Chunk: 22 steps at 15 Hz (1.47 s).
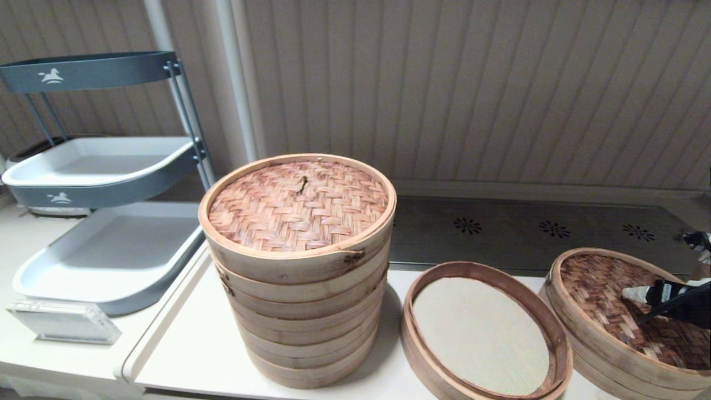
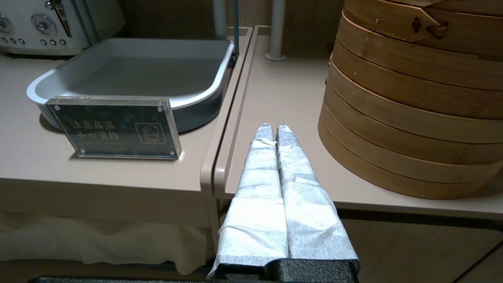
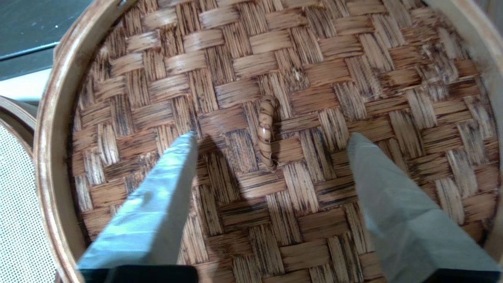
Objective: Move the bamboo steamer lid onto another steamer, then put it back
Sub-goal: Pick up the steamer
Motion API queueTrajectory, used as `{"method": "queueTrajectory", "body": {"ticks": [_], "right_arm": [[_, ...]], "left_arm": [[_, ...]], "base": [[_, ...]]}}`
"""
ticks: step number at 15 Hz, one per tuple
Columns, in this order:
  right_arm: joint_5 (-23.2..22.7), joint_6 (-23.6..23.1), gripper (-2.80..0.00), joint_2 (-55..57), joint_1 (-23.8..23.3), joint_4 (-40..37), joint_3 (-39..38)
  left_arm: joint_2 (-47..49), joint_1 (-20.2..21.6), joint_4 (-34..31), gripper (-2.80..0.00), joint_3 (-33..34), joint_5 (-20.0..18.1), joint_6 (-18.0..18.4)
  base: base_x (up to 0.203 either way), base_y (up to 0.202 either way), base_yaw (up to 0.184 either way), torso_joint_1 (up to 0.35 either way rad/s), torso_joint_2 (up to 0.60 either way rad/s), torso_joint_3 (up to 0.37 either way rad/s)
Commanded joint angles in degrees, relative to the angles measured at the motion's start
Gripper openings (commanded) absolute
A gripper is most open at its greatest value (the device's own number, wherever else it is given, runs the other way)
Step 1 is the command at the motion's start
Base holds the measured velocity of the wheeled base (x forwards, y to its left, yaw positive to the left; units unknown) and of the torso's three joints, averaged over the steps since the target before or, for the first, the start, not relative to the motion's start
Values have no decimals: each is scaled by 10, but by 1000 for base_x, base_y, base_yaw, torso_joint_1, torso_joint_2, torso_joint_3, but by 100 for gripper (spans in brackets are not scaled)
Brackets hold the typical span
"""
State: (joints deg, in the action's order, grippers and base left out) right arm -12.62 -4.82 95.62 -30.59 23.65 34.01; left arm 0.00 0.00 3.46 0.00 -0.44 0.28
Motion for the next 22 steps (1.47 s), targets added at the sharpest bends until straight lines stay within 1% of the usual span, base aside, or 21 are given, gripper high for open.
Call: {"method": "queueTrajectory", "body": {"ticks": [1,3,4,16,19,22], "right_arm": [[-1,-1,0,9,-1,2,0],[-1,-1,0,13,-1,2,0],[-1,-1,-280,13,-1,2,0],[-6,-1,-280,18,0,3,-6],[-4,4,-280,14,-1,33,-10],[-5,5,-280,3,-2,35,-10]], "left_arm": [[-1,1,1,-280,14,1,0],[-1,0,1,-280,14,0,0],[-1,0,1,-280,14,0,0],[-1,0,1,-280,14,0,0],[-1,1,1,-280,14,0,0],[-1,1,1,-280,14,0,0]], "base": [[0,0,0,0,0,0],[0,0,0,0,0,0],[0,0,0,0,0,0],[0,0,0,0,0,0],[0,0,0,0,0,0],[0,0,0,0,0,0]]}}
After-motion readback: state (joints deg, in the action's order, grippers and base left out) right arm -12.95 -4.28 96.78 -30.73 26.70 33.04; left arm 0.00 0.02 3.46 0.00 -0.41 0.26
